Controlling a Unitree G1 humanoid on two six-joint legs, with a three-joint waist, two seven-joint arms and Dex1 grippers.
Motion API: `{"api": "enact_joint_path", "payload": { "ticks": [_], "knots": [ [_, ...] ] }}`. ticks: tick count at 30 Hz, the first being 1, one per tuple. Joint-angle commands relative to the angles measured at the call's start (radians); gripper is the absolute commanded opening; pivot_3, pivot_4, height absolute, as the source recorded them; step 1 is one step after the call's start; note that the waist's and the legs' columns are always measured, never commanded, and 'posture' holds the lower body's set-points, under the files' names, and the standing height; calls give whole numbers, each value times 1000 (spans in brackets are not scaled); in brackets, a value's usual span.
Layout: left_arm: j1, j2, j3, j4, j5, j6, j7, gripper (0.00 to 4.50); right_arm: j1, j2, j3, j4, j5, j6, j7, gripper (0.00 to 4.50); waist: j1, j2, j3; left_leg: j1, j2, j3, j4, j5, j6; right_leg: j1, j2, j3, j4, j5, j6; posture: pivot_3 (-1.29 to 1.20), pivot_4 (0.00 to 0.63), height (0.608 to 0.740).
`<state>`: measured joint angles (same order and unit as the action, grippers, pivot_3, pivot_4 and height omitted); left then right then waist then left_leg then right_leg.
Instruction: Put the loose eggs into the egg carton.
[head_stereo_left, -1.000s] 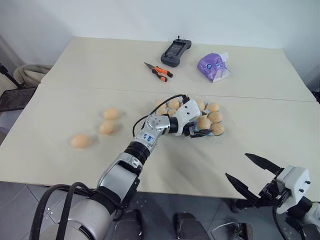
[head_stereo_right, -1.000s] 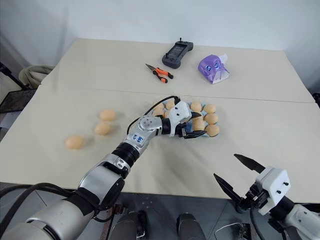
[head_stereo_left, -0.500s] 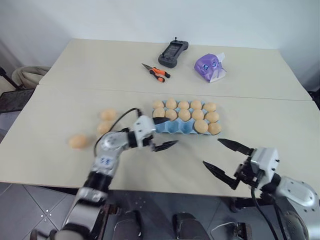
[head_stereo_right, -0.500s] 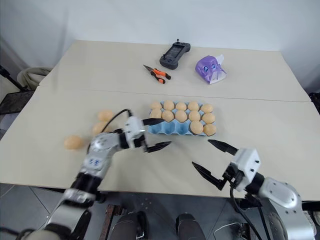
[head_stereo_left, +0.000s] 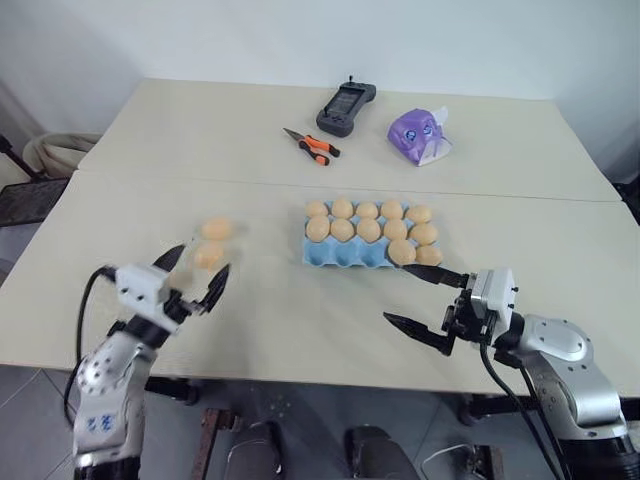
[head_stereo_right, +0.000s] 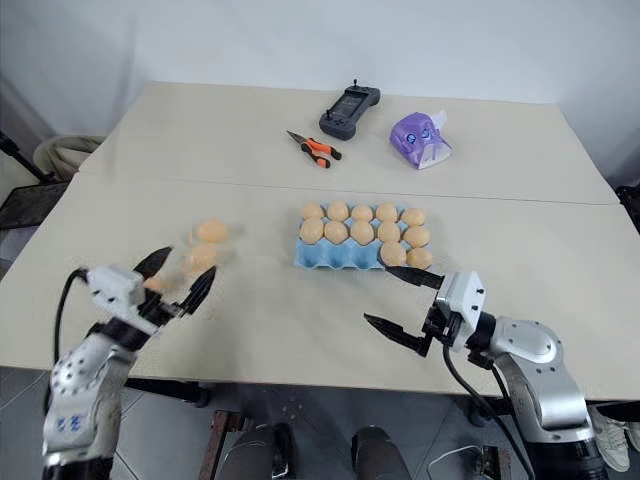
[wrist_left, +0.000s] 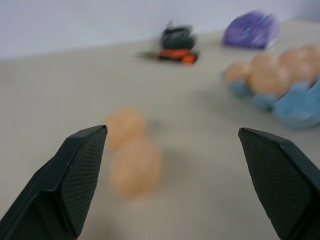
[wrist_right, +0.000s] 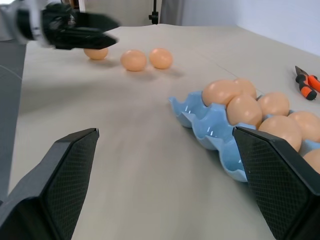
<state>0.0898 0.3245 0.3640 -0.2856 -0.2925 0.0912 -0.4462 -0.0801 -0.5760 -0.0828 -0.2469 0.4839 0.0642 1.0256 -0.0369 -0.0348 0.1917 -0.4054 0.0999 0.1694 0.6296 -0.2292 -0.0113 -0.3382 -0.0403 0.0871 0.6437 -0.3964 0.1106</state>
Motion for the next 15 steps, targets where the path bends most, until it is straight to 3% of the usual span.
{"api": "enact_joint_path", "payload": {
  "ticks": [1, 7, 15],
  "knots": [
    [54, 4, 67, -81, -37, 11, 40, 4475, -10, -15, -20, 6, 15, -36, 35, 4500, 3, 0, 0, 0, 0, 0, 0, 0, 0, 0, 0, -1, 0, 0, 0, 0, 150, 740],
    [80, 34, 80, -96, -86, 56, 24, 4475, -4, -29, -38, 21, 15, -44, 54, 4500, 2, 0, 0, 0, -1, 0, 0, -4, -4, 2, -3, -1, -2, 0, -2, 0, 150, 740],
    [-141, 142, -26, 60, -55, 189, 4, 4475, 25, -22, -37, -16, 13, -30, 26, 4500, 5, 0, 0, 0, -1, 0, -3, -3, -6, 1, -2, -2, -4, 0, -3, 0, 150, 740]
  ]
}}
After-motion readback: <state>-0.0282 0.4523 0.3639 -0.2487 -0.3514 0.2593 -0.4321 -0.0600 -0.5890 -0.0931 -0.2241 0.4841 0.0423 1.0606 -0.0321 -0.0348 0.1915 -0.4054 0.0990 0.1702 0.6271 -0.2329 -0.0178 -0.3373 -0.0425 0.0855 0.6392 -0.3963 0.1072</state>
